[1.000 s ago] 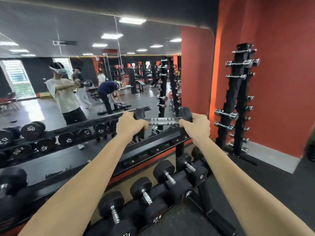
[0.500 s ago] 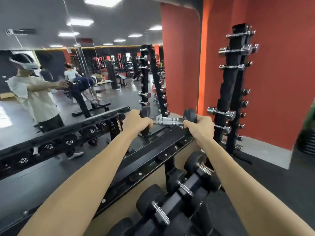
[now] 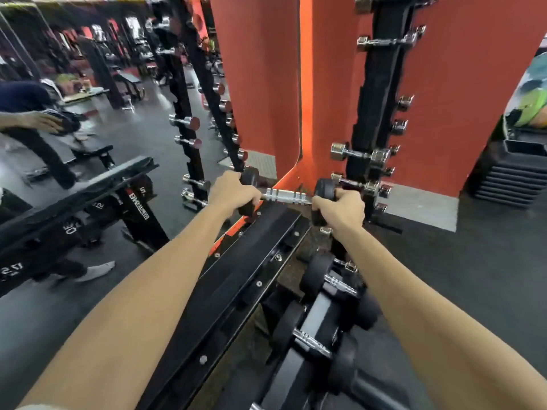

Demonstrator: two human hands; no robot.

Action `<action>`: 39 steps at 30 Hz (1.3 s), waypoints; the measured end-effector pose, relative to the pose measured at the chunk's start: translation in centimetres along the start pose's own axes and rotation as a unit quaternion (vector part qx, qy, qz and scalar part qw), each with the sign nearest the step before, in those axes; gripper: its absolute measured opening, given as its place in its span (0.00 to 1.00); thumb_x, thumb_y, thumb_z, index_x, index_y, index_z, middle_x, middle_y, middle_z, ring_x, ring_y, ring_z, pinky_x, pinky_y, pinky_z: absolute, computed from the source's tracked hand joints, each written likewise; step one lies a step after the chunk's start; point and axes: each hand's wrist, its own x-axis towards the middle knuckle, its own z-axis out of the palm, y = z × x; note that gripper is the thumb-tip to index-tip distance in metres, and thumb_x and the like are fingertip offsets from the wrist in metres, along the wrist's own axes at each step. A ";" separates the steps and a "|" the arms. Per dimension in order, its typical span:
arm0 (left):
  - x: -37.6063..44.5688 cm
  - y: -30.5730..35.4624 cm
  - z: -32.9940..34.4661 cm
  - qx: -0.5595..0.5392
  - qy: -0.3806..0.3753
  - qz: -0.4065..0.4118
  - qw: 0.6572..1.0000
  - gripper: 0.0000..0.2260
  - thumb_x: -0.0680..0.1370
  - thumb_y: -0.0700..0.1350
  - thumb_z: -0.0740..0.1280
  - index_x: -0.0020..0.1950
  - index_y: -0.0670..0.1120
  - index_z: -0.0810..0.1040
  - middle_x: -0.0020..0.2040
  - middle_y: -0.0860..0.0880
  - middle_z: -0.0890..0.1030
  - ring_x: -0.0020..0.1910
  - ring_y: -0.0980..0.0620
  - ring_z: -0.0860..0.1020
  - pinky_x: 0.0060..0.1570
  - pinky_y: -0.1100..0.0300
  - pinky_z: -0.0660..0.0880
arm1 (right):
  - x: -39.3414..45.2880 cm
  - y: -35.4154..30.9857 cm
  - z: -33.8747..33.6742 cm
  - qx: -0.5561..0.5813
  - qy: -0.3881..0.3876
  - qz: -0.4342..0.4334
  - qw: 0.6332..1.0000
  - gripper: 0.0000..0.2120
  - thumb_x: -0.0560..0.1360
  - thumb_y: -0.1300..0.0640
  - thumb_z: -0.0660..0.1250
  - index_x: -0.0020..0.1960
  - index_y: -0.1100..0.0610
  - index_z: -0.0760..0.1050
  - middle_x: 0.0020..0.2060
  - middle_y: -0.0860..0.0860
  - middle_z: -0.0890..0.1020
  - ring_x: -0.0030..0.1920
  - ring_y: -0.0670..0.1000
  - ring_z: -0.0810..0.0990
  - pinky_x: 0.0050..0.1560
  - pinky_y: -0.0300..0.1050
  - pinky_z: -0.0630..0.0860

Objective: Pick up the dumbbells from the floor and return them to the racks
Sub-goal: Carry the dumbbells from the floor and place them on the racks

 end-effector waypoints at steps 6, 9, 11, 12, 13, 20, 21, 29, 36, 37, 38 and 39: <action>10.6 -2.6 4.4 0.045 -0.018 -0.002 0.999 0.33 0.59 0.45 0.78 0.65 0.45 0.82 0.61 0.43 0.84 0.60 0.39 0.82 0.56 0.48 0.82 | 6.4 2.5 5.9 -0.039 0.002 0.047 0.998 0.14 0.67 0.53 0.78 0.30 0.51 0.75 0.29 0.48 0.78 0.31 0.51 0.78 0.34 0.44 0.74; 14.0 -4.5 6.6 0.058 -0.039 -0.018 0.997 0.29 0.59 0.45 0.79 0.60 0.43 0.84 0.59 0.42 0.85 0.58 0.40 0.83 0.51 0.51 0.82 | 8.9 4.1 8.3 -0.081 -0.013 0.068 0.994 0.14 0.66 0.52 0.78 0.30 0.53 0.74 0.28 0.49 0.78 0.30 0.53 0.79 0.33 0.43 0.74; 15.8 -5.5 7.6 0.062 -0.044 -0.032 0.997 0.19 0.60 0.43 0.80 0.49 0.43 0.84 0.52 0.43 0.85 0.56 0.41 0.83 0.46 0.54 0.79 | 10.3 5.0 10.0 -0.097 -0.023 0.078 0.992 0.17 0.64 0.53 0.78 0.29 0.55 0.70 0.28 0.51 0.76 0.30 0.54 0.77 0.32 0.44 0.72; 16.5 -6.0 8.1 0.064 -0.043 -0.036 0.996 0.13 0.60 0.41 0.80 0.41 0.45 0.82 0.47 0.44 0.84 0.54 0.41 0.83 0.43 0.56 0.76 | 10.9 5.5 10.8 -0.105 -0.029 0.083 0.991 0.19 0.64 0.53 0.78 0.29 0.55 0.68 0.28 0.52 0.74 0.30 0.54 0.75 0.32 0.44 0.71; 17.3 -6.4 8.7 0.062 -0.046 -0.044 0.996 0.11 0.61 0.40 0.79 0.35 0.47 0.78 0.44 0.43 0.83 0.53 0.41 0.83 0.41 0.57 0.73 | 11.5 6.1 11.7 -0.109 -0.033 0.088 0.990 0.20 0.64 0.54 0.78 0.29 0.55 0.67 0.27 0.51 0.72 0.30 0.53 0.74 0.32 0.46 0.71; 22.5 -9.0 12.5 0.067 -0.051 -0.029 0.996 0.20 0.60 0.36 0.77 0.51 0.49 0.88 0.48 0.43 0.87 0.53 0.41 0.83 0.47 0.55 0.79 | 14.5 9.2 15.6 -0.090 -0.045 0.153 0.983 0.14 0.64 0.57 0.79 0.32 0.57 0.73 0.30 0.51 0.77 0.35 0.55 0.82 0.43 0.60 0.87; 23.0 -9.2 13.0 0.067 -0.051 -0.024 0.996 0.21 0.61 0.36 0.77 0.53 0.50 0.88 0.49 0.43 0.87 0.54 0.41 0.83 0.49 0.55 0.79 | 15.1 9.4 15.9 -0.087 -0.048 0.159 0.982 0.13 0.64 0.57 0.79 0.33 0.58 0.75 0.31 0.50 0.76 0.34 0.53 0.80 0.44 0.60 0.87; 25.6 -11.8 16.1 0.103 -0.056 0.042 0.992 0.27 0.74 0.44 0.74 0.72 0.52 0.77 0.66 0.43 0.82 0.68 0.37 0.74 0.66 0.47 0.72 | 17.7 11.6 18.0 -0.040 -0.072 0.229 0.970 0.19 0.69 0.59 0.80 0.42 0.57 0.68 0.38 0.50 0.75 0.39 0.51 0.79 0.53 0.57 0.86; 25.8 -8.9 19.0 0.230 -0.087 0.037 0.969 0.32 0.76 0.46 0.72 0.78 0.43 0.66 0.76 0.32 0.67 0.76 0.29 0.63 0.75 0.36 0.60 | 18.2 12.2 13.7 0.004 -0.146 0.215 0.966 0.23 0.75 0.59 0.77 0.68 0.61 0.77 0.55 0.58 0.86 0.39 0.52 0.84 0.41 0.45 0.86; 24.6 -7.6 20.1 0.234 -0.088 0.068 0.966 0.32 0.76 0.47 0.71 0.79 0.44 0.65 0.78 0.32 0.64 0.78 0.29 0.59 0.77 0.35 0.55 | 17.8 12.5 12.6 0.008 -0.161 0.217 0.963 0.20 0.77 0.59 0.76 0.67 0.59 0.78 0.55 0.58 0.86 0.40 0.52 0.84 0.40 0.44 0.86; 23.2 -6.2 21.4 0.227 -0.097 0.107 0.963 0.32 0.77 0.48 0.71 0.79 0.46 0.66 0.79 0.33 0.63 0.79 0.29 0.57 0.78 0.35 0.54 | 17.3 13.0 11.4 0.016 -0.164 0.217 0.962 0.18 0.78 0.59 0.74 0.66 0.57 0.78 0.56 0.58 0.86 0.41 0.52 0.84 0.42 0.45 0.86; 21.6 -4.7 22.7 0.215 -0.115 0.146 0.959 0.31 0.77 0.49 0.71 0.79 0.47 0.67 0.78 0.34 0.64 0.79 0.30 0.58 0.79 0.37 0.54 | 16.7 13.5 10.1 0.030 -0.156 0.218 0.963 0.17 0.79 0.59 0.72 0.67 0.57 0.78 0.57 0.58 0.86 0.41 0.52 0.84 0.45 0.46 0.86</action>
